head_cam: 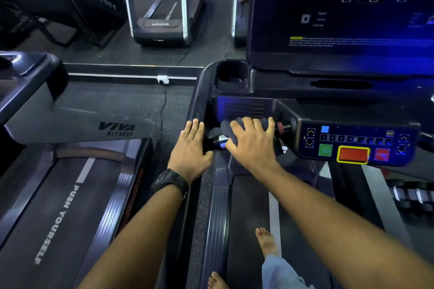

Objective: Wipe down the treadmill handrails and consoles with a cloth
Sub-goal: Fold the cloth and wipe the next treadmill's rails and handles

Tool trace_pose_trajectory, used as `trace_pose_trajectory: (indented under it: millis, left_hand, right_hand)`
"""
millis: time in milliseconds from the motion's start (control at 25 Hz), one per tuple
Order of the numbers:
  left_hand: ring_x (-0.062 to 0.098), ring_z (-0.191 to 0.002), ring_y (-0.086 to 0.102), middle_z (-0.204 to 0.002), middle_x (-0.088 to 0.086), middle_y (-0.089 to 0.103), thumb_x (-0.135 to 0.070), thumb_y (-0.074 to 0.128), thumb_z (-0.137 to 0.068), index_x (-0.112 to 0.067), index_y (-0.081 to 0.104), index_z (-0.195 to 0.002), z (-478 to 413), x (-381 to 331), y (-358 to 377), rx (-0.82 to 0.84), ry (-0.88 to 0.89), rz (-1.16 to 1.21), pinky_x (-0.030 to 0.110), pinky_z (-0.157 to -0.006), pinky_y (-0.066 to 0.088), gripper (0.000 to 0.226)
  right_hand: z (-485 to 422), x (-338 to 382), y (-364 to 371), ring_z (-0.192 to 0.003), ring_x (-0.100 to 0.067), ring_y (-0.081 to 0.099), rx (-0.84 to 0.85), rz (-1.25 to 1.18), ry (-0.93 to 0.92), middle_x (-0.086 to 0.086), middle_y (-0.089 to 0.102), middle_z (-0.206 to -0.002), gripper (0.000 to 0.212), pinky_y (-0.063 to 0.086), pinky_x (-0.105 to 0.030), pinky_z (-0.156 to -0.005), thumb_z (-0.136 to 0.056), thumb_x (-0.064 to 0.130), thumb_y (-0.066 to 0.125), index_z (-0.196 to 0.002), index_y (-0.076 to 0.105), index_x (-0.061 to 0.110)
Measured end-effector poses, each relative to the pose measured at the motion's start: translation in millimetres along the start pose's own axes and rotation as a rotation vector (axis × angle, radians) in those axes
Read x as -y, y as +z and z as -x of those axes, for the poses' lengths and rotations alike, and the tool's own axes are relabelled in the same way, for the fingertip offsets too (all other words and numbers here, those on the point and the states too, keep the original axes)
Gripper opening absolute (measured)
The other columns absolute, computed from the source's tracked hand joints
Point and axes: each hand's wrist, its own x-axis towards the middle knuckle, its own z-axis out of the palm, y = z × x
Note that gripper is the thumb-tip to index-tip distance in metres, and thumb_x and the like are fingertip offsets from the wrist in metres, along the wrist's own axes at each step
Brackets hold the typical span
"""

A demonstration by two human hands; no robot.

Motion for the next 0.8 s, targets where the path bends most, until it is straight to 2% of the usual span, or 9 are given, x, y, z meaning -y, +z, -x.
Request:
trace_pose_trajectory:
  millis: [80, 120, 200, 320, 400, 520, 640, 680, 800]
  left_hand:
    - [0.021, -0.153, -0.004, -0.165, 0.009, 0.004, -0.029, 0.056, -0.087, -0.007, 0.013, -0.157, -1, 1, -1, -0.001, 0.001, 0.003, 0.037, -0.125, 0.004, 0.084]
    - [0.021, -0.153, -0.004, -0.165, 0.010, 0.004, -0.029, 0.056, -0.087, -0.007, 0.013, -0.156, -1, 1, -1, 0.003, 0.004, -0.005, 0.037, -0.125, 0.004, 0.084]
    - [0.021, -0.153, -0.004, -0.165, 0.010, 0.004, -0.029, 0.056, -0.087, -0.006, 0.013, -0.156, 0, 1, 0, 0.006, 0.003, -0.013, 0.037, -0.125, 0.004, 0.084]
    - [0.021, -0.153, -0.002, -0.165, 0.010, 0.006, -0.029, 0.055, -0.086, -0.006, 0.016, -0.156, 1, 2, 0, -0.004, 0.011, 0.003, 0.038, -0.125, 0.005, 0.084]
    - [0.021, -0.153, -0.003, -0.165, 0.010, 0.006, -0.029, 0.056, -0.086, -0.006, 0.015, -0.156, 0, 2, 0, -0.002, 0.003, 0.001, 0.038, -0.125, 0.005, 0.084]
    - [0.021, -0.153, -0.003, -0.165, 0.010, 0.005, -0.030, 0.056, -0.085, -0.006, 0.015, -0.156, 1, 1, 1, 0.001, 0.000, -0.019, 0.037, -0.125, 0.003, 0.085]
    - [0.020, -0.153, -0.002, -0.165, 0.009, 0.006, -0.035, 0.049, -0.081, -0.007, 0.016, -0.156, 2, 1, 0, -0.001, -0.003, 0.003, 0.035, -0.125, 0.002, 0.087]
    - [0.020, -0.153, -0.002, -0.165, 0.009, 0.006, -0.034, 0.049, -0.081, -0.007, 0.016, -0.156, 1, 1, -1, -0.007, -0.004, 0.008, 0.035, -0.124, 0.002, 0.087]
    - [0.020, -0.153, -0.003, -0.165, 0.008, 0.005, -0.032, 0.053, -0.085, -0.008, 0.014, -0.157, 1, 0, 0, -0.004, 0.001, -0.001, 0.034, -0.124, 0.001, 0.085]
  right_hand:
    - [-22, -11, -4, -0.090, -0.033, 0.063, 0.020, -0.057, -0.070, -0.007, 0.064, -0.095, 0.041, 0.042, -0.051, -0.086, -0.082, 0.050, 0.046, -0.098, 0.068, 0.020]
    - [-42, -12, -20, -0.095, -0.035, 0.064, 0.121, -0.184, 0.023, -0.008, 0.066, -0.099, 0.041, 0.044, -0.047, -0.084, -0.083, 0.050, 0.046, -0.100, 0.068, 0.021]
    - [-52, -14, -27, -0.100, -0.034, 0.064, 0.249, -0.186, 0.118, -0.007, 0.067, -0.105, 0.042, 0.045, -0.045, -0.087, -0.085, 0.051, 0.045, -0.104, 0.069, 0.023]
    - [-5, -9, -4, -0.090, -0.030, 0.063, -0.025, -0.023, 0.040, -0.004, 0.065, -0.095, 0.041, 0.040, -0.053, -0.092, -0.083, 0.050, 0.043, -0.099, 0.069, 0.022]
    - [-26, -22, -8, -0.093, -0.030, 0.063, 0.039, -0.082, -0.003, -0.003, 0.066, -0.097, 0.041, 0.041, -0.047, -0.087, -0.083, 0.052, 0.043, -0.099, 0.068, 0.024]
    - [-44, -28, -23, -0.098, -0.030, 0.064, 0.182, -0.160, 0.101, -0.004, 0.068, -0.102, 0.040, 0.042, -0.042, -0.084, -0.084, 0.052, 0.042, -0.101, 0.067, 0.026]
    - [-5, -26, -6, -0.090, -0.029, 0.064, -0.051, -0.043, 0.024, -0.003, 0.066, -0.096, 0.040, 0.041, -0.047, -0.089, -0.083, 0.050, 0.043, -0.099, 0.068, 0.023]
    - [-16, -33, -8, -0.090, -0.031, 0.064, -0.016, -0.053, -0.020, -0.004, 0.066, -0.096, 0.039, 0.041, -0.045, -0.084, -0.083, 0.050, 0.044, -0.098, 0.068, 0.023]
    - [-61, -43, -31, -0.096, -0.032, 0.064, 0.218, -0.278, 0.186, -0.005, 0.068, -0.101, 0.040, 0.041, -0.038, -0.076, -0.086, 0.053, 0.044, -0.101, 0.069, 0.025]
